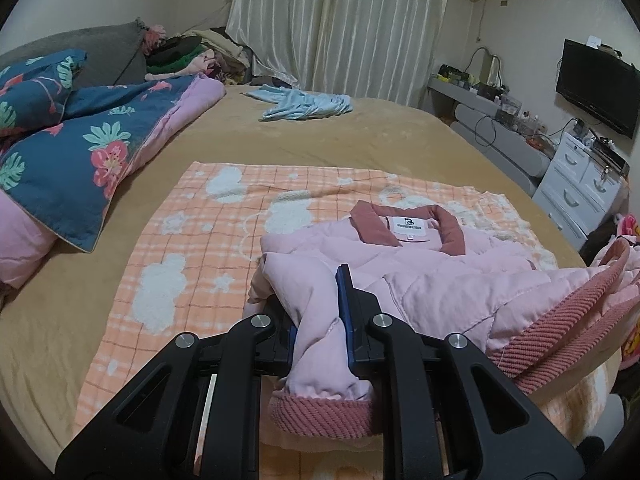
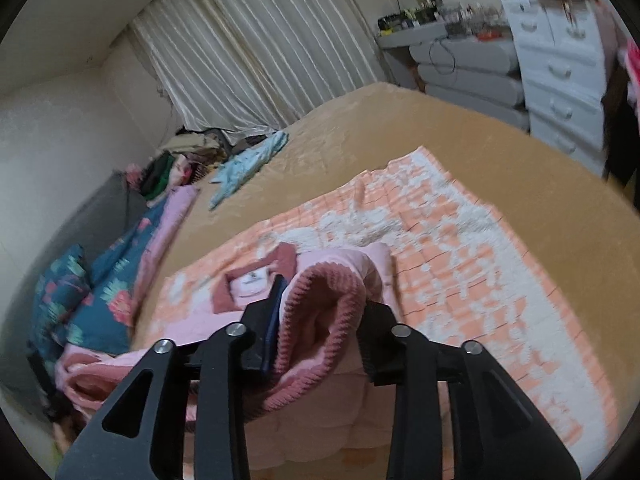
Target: Fold large clothes
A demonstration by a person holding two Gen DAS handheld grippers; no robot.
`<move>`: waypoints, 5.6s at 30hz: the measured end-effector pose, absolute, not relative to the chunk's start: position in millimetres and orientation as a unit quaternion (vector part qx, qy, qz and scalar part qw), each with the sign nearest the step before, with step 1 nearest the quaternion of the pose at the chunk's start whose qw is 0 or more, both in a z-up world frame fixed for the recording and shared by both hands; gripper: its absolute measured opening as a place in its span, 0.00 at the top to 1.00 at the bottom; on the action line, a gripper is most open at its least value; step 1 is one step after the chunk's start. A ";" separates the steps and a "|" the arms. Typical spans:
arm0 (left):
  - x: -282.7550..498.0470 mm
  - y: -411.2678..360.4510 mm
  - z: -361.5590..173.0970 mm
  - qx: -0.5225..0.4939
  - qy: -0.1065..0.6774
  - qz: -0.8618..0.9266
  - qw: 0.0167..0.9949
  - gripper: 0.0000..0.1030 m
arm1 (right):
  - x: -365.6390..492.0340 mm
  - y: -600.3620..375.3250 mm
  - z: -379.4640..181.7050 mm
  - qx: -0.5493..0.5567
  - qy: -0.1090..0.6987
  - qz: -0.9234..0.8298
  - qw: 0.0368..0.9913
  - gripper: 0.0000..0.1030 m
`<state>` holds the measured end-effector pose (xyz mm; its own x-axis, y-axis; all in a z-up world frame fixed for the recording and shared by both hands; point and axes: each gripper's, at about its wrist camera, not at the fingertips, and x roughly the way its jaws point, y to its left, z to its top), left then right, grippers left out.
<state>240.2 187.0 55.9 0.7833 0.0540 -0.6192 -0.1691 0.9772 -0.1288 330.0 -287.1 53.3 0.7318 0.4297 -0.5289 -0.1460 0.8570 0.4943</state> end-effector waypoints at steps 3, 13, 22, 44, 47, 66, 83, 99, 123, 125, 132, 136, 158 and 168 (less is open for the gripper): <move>245.2 187.4 53.6 -0.091 0.328 0.062 0.938 0.91 | 336.8 -294.2 51.2 0.255 0.332 0.191 0.888 0.44; 249.2 185.1 52.7 -0.089 0.328 0.060 0.938 0.91 | 320.7 -309.2 66.9 0.288 0.241 0.261 0.889 0.18; 252.7 183.7 49.4 -0.089 0.329 0.059 0.938 0.91 | 290.2 -345.8 72.3 0.257 0.157 0.250 0.920 0.04; 274.5 186.6 70.2 -0.124 0.308 0.046 0.942 0.26 | 374.9 -254.9 -65.6 0.122 0.360 0.179 0.907 0.04; 268.7 180.3 86.8 -0.065 0.267 0.091 0.957 0.12 | 375.9 -256.7 -68.0 0.109 0.363 0.165 0.911 0.04; 237.1 215.9 -74.3 -0.195 0.355 0.027 0.914 0.79 | 364.8 -221.7 -84.8 -0.052 0.326 0.104 0.938 0.74; 335.4 213.0 -40.9 -0.097 0.368 0.118 0.917 0.90 | 444.7 -199.8 -68.8 -0.055 0.330 0.029 0.942 0.82; 340.9 221.2 -57.0 -0.101 0.399 0.126 0.903 0.81 | 455.9 -219.1 -98.5 0.025 0.408 0.009 0.912 0.45; 236.7 206.0 -33.4 -0.171 0.391 0.143 0.893 0.10 | 320.7 -247.7 -78.5 0.167 0.368 0.075 0.911 0.04; 228.4 202.6 -40.7 -0.181 0.391 0.152 0.890 0.10 | 315.6 -246.9 -81.4 0.173 0.368 0.072 0.911 0.04; 214.1 203.6 -66.6 -0.299 0.387 0.125 0.863 0.10 | 314.5 -250.2 -95.3 0.213 0.372 0.069 0.901 0.04; 223.7 203.5 -81.3 -0.356 0.386 0.109 0.844 0.10 | 322.7 -247.8 -107.6 0.236 0.385 0.071 0.889 0.04; 285.0 193.7 -96.9 -0.393 0.332 0.096 0.852 0.44 | 376.1 -215.4 -124.9 0.224 0.385 0.152 0.882 0.52; 273.5 169.4 -42.1 -0.276 0.336 0.092 0.896 0.69 | 339.2 -180.8 -71.9 0.078 0.316 0.160 0.932 0.68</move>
<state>273.5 169.4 -42.1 0.7578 -0.0213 -0.6521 -0.3496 0.8307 -0.4334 339.2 -180.8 -71.9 0.7491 0.3468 -0.5644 -0.2485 0.9369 0.2457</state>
